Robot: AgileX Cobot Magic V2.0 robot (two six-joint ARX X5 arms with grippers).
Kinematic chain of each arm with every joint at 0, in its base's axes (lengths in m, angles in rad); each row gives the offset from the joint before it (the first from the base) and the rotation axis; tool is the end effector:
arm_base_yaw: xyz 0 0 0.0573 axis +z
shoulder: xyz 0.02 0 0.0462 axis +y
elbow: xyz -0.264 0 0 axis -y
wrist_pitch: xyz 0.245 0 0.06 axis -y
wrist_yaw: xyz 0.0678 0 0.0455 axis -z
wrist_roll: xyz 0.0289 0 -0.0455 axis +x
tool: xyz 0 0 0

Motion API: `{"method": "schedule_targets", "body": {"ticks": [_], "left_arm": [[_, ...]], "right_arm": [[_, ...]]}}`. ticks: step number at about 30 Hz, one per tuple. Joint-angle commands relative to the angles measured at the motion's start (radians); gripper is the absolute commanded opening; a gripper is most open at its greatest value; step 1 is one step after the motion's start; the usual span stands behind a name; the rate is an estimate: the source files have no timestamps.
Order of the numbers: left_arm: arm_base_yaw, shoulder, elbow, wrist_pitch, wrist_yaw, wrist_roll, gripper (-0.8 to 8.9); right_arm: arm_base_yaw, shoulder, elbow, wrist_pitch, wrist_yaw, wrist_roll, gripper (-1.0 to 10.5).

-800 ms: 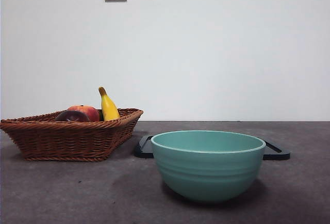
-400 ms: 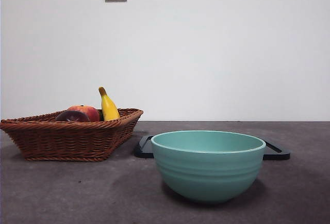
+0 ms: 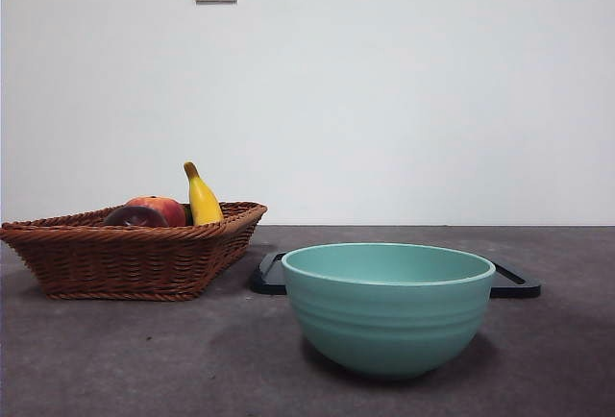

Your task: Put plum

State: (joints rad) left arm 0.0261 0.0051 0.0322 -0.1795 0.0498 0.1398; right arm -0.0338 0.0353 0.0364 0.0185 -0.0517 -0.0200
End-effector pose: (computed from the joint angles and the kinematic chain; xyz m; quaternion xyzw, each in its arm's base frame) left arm 0.0948 0.0010 0.1568 0.0668 0.0751 -0.0171 0.9948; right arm 0.0977 -0.0018 0.1750 -0.0104 -0.0099 0.0089 0.9999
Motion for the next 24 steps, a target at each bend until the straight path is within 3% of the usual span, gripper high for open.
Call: {"method": "schedule_targets", "body": {"ticks": [1,13,24], "left_arm": [[0.002,-0.002,-0.021,-0.008,-0.002,-0.003,0.09],[0.002,-0.002,-0.021,-0.008,-0.002,-0.002,0.09],[0.002,-0.002,-0.021,-0.008,-0.002,-0.003,0.09]], "right_arm": [[-0.002,-0.019,-0.026,0.0,0.004,0.026,0.1],[-0.002,-0.032,-0.026,-0.198,0.01,0.039,0.1],[-0.002,-0.032,-0.025,-0.176,0.007,0.039,0.1]]}}
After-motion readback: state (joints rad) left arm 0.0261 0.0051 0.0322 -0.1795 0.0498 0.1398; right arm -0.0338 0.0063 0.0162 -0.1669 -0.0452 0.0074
